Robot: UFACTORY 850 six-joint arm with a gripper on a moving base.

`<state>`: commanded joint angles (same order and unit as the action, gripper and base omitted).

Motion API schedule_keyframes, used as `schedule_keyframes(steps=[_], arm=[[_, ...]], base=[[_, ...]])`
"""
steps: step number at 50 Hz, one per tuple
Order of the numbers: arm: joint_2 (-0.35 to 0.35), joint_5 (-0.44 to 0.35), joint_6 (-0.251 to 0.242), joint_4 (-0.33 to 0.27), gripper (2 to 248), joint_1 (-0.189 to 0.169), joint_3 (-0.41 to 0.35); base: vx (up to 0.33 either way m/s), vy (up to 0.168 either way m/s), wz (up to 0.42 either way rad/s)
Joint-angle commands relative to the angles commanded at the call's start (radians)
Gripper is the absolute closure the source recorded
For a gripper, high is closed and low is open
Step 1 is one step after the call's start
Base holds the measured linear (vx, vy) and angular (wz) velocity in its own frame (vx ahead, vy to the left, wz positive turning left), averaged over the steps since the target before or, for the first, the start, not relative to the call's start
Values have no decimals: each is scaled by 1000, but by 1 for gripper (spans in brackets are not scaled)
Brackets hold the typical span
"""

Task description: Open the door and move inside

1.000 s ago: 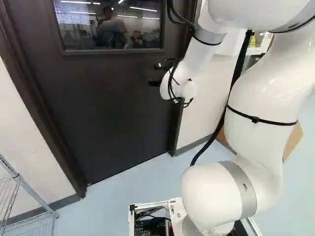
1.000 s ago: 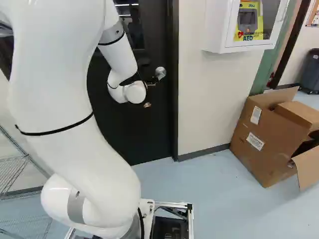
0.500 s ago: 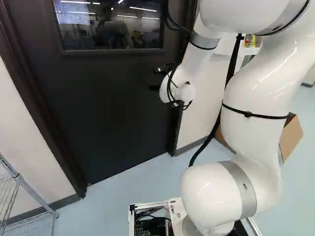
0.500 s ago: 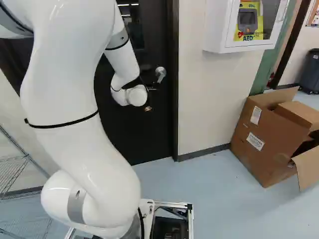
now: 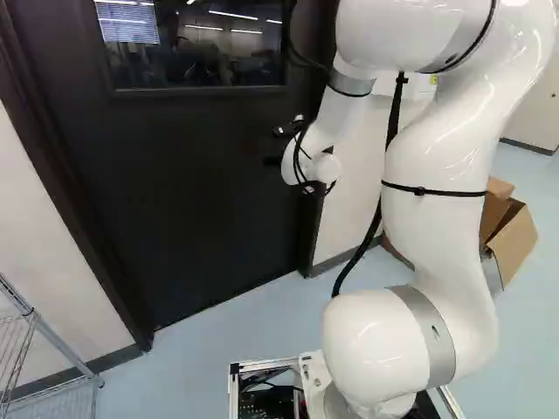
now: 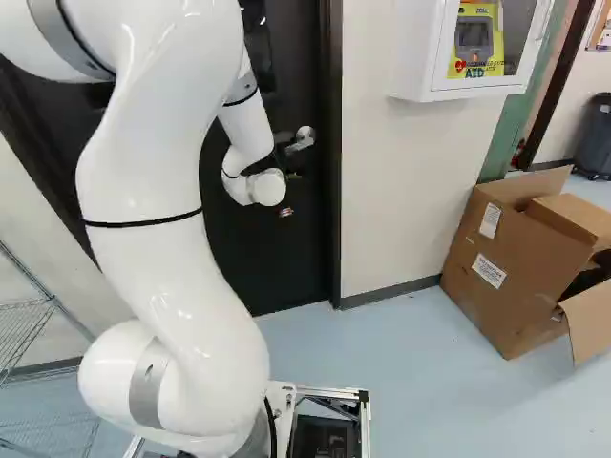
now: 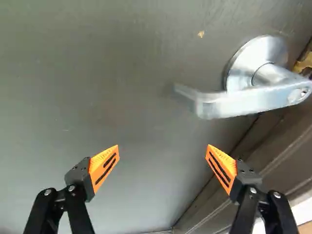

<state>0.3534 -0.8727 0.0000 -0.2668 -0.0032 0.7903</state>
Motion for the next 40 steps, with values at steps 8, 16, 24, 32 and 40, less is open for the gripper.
schedule_keyframes(steps=[8, 16, 24, 32, 40], arm=[[48, 0, 0, 0, 3, 5, 47], [87, 0, 0, 0, 3, 11, 94], [124, 0, 0, 0, 3, 17, 141], [161, 0, 0, 0, 3, 23, 189], [198, 0, 0, 0, 3, 28, 238]], base=[[0, 0, 0], [0, 0, 0], [0, 0, 0], [0, 0, 0], [0, 0, 0]])
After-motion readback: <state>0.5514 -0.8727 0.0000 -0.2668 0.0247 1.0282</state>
